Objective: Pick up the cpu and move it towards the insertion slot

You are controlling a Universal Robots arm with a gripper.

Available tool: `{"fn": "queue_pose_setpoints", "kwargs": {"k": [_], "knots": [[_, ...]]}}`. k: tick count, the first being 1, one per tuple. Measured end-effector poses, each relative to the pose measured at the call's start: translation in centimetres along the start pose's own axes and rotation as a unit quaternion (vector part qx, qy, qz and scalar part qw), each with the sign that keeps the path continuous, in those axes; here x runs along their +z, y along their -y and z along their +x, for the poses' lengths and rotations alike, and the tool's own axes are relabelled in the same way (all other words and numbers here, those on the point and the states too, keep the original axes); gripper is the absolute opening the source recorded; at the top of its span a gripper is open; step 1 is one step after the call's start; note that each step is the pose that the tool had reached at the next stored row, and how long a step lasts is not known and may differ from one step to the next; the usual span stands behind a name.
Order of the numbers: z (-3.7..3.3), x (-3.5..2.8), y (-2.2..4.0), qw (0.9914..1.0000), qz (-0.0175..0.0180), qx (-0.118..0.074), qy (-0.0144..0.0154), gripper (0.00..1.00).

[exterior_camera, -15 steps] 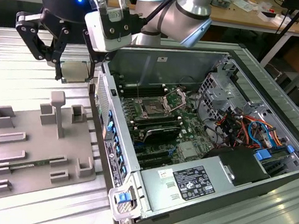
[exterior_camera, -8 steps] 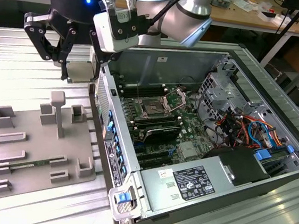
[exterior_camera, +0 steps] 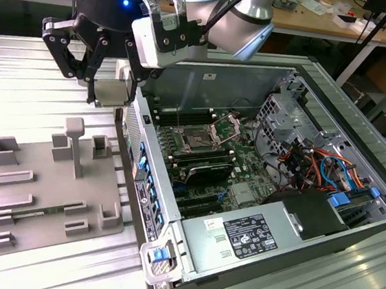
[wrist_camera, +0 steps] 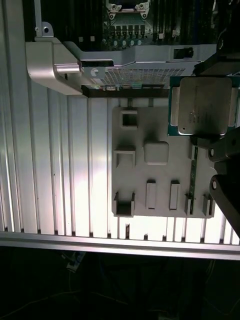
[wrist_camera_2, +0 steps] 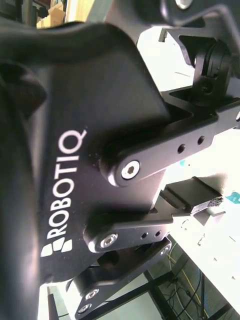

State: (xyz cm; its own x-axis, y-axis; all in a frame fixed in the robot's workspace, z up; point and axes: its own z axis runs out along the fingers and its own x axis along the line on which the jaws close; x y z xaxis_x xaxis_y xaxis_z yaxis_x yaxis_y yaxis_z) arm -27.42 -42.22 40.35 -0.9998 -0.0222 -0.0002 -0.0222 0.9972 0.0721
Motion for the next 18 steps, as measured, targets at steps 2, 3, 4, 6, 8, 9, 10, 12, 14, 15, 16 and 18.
{"fn": "queue_pose_setpoints", "kwargs": {"k": [2, 3, 4, 6, 8, 9, 10, 12, 14, 15, 16, 18], "knots": [[-0.11, 0.01, 0.0, 1.0, 0.0, 0.0, 0.0001, 0.55], [-0.21, 0.01, 0.0, 1.0, 0.0, 0.0, 0.0, 0.55], [-0.28, 0.01, 0.01, 1.0, 0.0, 0.0, 0.0, 0.55], [-0.39, 0.01, 0.01, 1.0, 0.0, 0.0, 0.0, 0.55], [-0.54, 0.01, 0.01, 1.0, 0.0, 0.0, 0.0, 0.55], [-0.62, 0.02, 0.01, 1.0, 0.0, 0.0, 0.0, 0.55], [-0.68, 0.02, 0.02, 1.0, 0.0, 0.0, 0.0, 0.55], [-0.8, 0.03, 0.02, 1.0, 0.0, 0.0, 0.0, 0.55], [-0.93, 0.03, 0.02, 1.0, 0.0, 0.0, 0.0, 0.55], [-1.1, 0.04, 0.03, 1.0, 0.0, 0.0, 0.0, 0.55], [-1.16, 0.04, 0.03, 1.0, 0.0, 0.0, 0.0, 0.55], [-1.32, 0.04, 0.03, 1.0, 0.0, 0.0, 0.0, 0.55]]}}
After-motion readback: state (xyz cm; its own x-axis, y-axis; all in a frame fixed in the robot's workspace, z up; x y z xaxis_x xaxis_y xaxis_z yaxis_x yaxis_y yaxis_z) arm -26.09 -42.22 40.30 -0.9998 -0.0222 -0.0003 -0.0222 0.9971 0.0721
